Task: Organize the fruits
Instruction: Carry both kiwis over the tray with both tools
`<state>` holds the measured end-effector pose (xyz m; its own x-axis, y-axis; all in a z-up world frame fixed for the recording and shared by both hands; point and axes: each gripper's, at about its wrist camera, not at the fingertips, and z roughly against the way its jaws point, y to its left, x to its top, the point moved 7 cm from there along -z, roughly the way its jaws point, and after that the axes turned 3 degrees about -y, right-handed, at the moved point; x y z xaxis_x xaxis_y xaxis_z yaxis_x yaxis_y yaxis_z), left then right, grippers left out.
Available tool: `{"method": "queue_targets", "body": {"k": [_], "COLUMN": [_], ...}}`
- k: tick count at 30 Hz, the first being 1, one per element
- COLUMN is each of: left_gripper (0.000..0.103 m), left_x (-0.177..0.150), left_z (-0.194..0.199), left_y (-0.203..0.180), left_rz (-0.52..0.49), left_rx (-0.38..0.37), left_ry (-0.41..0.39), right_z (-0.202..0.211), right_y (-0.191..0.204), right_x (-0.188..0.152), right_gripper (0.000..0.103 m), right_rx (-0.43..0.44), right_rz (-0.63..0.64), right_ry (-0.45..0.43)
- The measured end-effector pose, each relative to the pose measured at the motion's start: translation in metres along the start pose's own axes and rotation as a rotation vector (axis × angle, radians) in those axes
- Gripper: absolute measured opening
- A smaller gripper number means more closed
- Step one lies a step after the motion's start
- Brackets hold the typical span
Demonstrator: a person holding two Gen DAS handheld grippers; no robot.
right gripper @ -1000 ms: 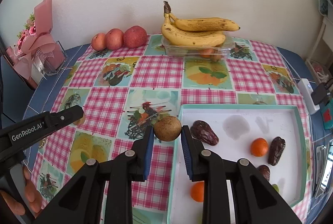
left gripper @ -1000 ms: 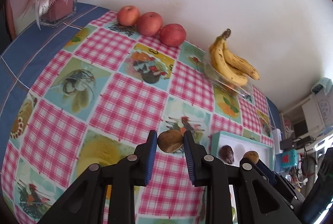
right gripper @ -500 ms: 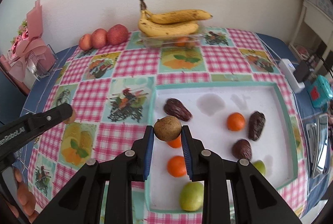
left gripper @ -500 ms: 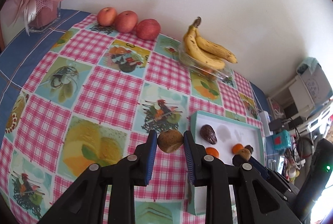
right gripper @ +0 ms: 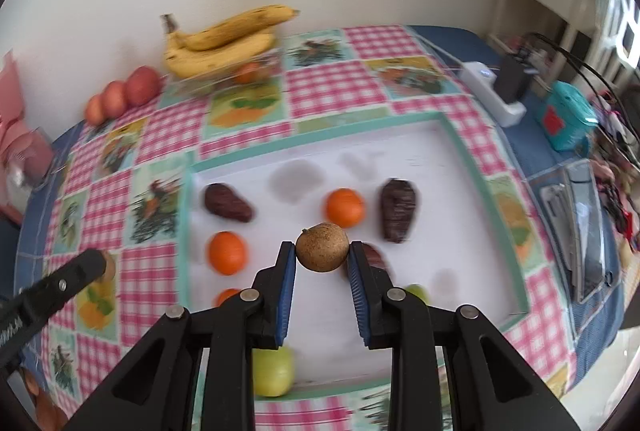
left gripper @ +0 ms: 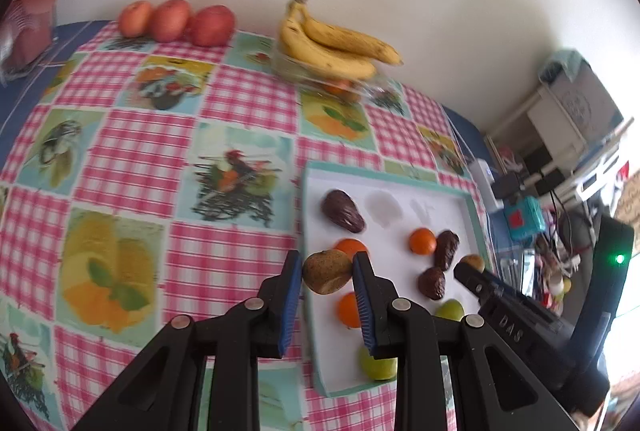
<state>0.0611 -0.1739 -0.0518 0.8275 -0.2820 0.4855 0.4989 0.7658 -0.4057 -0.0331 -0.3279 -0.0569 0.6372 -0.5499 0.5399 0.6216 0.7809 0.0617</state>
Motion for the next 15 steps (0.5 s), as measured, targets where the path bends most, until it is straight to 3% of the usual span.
{"method": "queue_targets", "body": {"k": [15], "left_gripper": [0.028], "left_x": [-0.015], "left_z": [-0.054], "left_y": [-0.062], "left_rz": [-0.126], "left_rx": [-0.062], "left_ry": [0.073], "right_z": [-0.006], "right_y": [-0.067], "right_x": [0.005], "right_gripper": [0.028], "right_rx": [-0.060], "right_rz": [-0.129], "right_ry": [0.009]}}
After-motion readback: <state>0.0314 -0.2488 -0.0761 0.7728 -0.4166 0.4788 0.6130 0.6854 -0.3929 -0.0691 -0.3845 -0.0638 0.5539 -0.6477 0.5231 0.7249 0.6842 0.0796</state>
